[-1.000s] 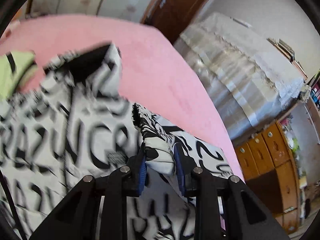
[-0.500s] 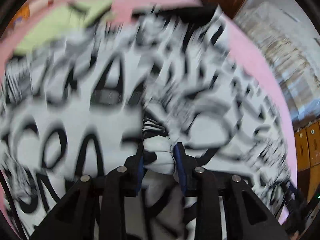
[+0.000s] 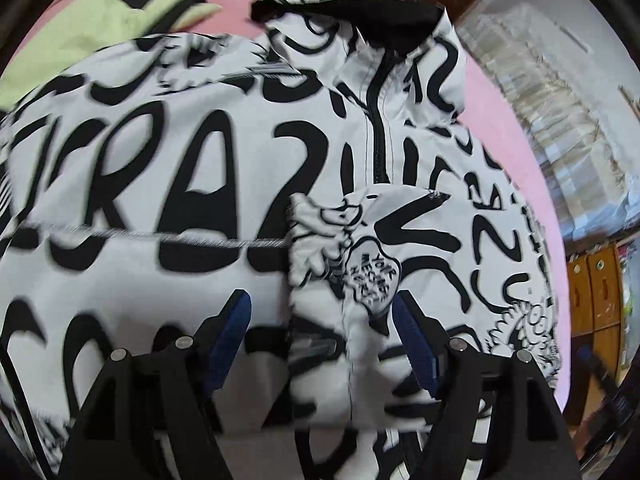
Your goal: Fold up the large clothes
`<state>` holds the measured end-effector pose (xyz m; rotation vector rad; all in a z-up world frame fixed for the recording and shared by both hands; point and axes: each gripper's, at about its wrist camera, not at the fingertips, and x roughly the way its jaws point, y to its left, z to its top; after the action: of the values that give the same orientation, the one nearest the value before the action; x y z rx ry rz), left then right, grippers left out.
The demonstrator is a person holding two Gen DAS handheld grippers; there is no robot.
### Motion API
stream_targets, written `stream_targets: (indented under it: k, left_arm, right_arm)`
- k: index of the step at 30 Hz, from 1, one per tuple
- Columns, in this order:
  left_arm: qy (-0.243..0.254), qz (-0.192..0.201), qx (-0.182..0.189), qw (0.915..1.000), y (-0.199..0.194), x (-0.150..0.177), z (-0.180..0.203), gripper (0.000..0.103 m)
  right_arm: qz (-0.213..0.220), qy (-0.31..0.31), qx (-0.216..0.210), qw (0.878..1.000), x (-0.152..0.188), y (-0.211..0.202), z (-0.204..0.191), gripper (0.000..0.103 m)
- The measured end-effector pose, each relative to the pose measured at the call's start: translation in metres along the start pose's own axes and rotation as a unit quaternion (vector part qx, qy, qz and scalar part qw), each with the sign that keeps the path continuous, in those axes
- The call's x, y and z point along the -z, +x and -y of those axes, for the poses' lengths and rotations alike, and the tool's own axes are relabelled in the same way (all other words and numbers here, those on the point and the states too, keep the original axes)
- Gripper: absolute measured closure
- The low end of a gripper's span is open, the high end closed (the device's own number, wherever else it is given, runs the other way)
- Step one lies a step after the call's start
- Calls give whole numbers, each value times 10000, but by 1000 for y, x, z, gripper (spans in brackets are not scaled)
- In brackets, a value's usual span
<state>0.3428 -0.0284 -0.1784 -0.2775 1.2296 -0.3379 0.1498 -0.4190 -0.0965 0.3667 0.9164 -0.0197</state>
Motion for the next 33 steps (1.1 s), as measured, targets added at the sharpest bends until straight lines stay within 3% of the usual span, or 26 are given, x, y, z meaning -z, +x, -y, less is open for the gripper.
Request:
stream_targets:
  k: [3, 5, 6, 7, 11, 12, 13, 14, 15, 18, 20, 23, 24, 26, 28, 30, 33]
  left_arm:
    - [288, -15, 27, 9996, 7, -5, 13, 35]
    - [483, -9, -92, 9988, 8, -9, 21, 59]
    - [528, 1, -247, 9983, 9, -10, 23, 80]
    - [532, -4, -336, 9980, 8, -14, 24, 88]
    - [571, 329, -268, 9975, -10, -27, 28, 95]
    - [656, 493, -314, 9961, -16, -31, 32, 96]
    - [739, 664, -356, 9944, -23, -36, 37, 96]
    - [786, 767, -362, 9933, -27, -39, 39, 96]
    - [876, 964, -425, 9906, -33, -44, 43, 96]
    - [970, 1157, -620, 9866, -28, -53, 45, 96]
    - [947, 819, -822, 9887, -3, -54, 38, 95]
    - [908, 447, -1174, 9879, 24, -46, 28, 85]
    - [873, 439, -1167, 9883, 24, -45, 27, 83]
    - [720, 416, -1062, 9909, 15, -42, 25, 69]
    - [621, 415, -908, 9931, 2, -34, 22, 42]
    - [602, 491, -908, 9928, -12, -22, 18, 40]
    - [493, 317, -798, 9951, -21, -3, 8, 40]
  right_arm:
    - [-88, 113, 96, 9999, -30, 24, 10, 28]
    - [-231, 181, 183, 9994, -51, 48, 19, 28]
    - [-340, 204, 276, 9988, -63, 66, 24, 28]
    - [-397, 235, 329, 9984, -69, 76, 28, 28]
    - [-830, 657, 307, 9939, -89, 128, 48, 28]
    - [-881, 762, 309, 9927, -91, 138, 52, 32]
    - [-883, 695, 322, 9931, -92, 142, 51, 43]
    - [-861, 492, 369, 9944, -95, 144, 46, 88]
    - [-812, 381, 467, 9949, -98, 143, 41, 101]
    - [-370, 300, 518, 9975, -101, 133, 36, 101]
    - [-480, 288, 732, 9957, -97, 144, 36, 99]
    - [-619, 236, 914, 9936, -94, 150, 34, 90]
    - [-666, 297, 951, 9928, -95, 145, 34, 81]
    - [-700, 355, 894, 9929, -94, 128, 39, 68]
    - [-633, 283, 679, 9953, -87, 105, 37, 59]
    - [-587, 162, 474, 9970, -71, 79, 32, 47]
    - [-628, -31, 381, 9973, -39, 50, 25, 37]
